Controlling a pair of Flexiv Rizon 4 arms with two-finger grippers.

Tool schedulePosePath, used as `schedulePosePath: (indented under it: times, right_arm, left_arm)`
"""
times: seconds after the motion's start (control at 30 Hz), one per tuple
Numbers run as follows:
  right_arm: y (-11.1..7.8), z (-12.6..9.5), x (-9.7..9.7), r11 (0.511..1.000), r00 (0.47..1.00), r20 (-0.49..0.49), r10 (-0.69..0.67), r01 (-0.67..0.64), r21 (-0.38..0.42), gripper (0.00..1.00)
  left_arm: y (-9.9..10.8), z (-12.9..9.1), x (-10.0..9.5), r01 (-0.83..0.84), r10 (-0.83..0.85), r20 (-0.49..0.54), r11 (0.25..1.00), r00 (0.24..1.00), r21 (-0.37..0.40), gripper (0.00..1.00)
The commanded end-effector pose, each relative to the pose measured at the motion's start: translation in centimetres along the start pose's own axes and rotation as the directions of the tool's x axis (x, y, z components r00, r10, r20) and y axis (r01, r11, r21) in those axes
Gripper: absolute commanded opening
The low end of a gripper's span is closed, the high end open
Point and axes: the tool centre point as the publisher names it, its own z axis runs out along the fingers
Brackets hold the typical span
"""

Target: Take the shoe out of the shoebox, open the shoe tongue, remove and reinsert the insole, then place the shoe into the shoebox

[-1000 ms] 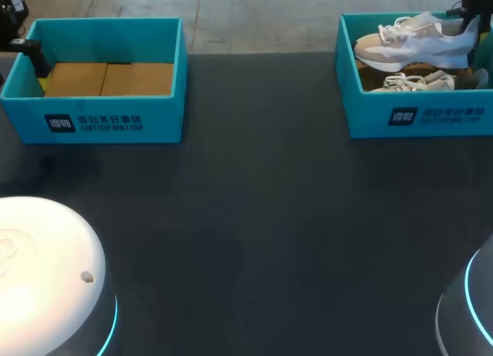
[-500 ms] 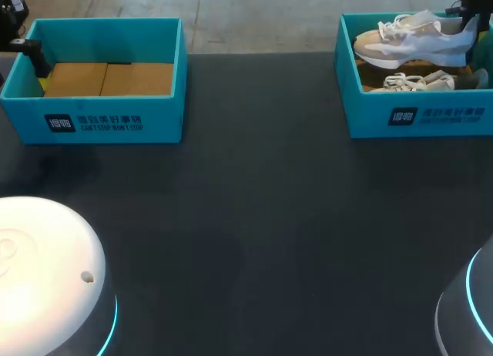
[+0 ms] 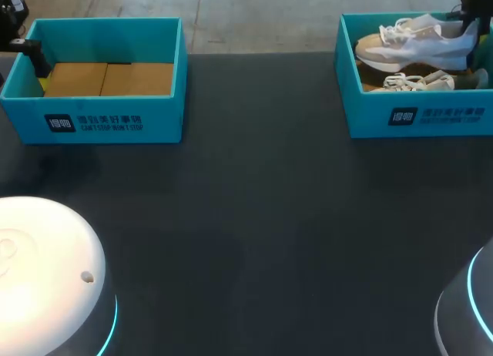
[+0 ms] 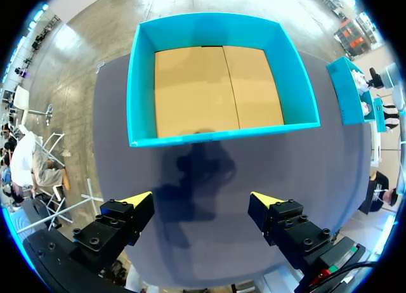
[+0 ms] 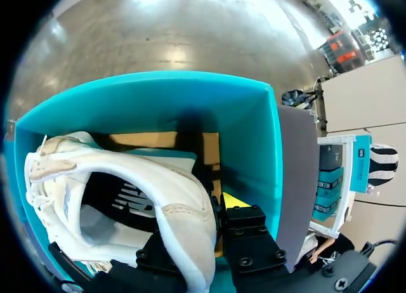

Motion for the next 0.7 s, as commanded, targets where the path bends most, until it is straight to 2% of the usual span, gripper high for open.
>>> schedulePosePath:
  times: [0.03,0.7]
  right_arm:
    - [-0.1,0.6,0.2,1.0,1.0,0.001,-0.006,0.006,-0.001,0.0]
    - [0.0,2.9,0.2,1.0,1.0,-0.017,-0.003,0.003,0.013,0.0]
  left_arm:
    - [0.1,0.0,0.0,0.0,0.0,0.002,1.0,1.0,0.001,1.0]
    - [0.1,0.0,0.0,0.0,0.0,0.002,1.0,1.0,0.001,1.0]
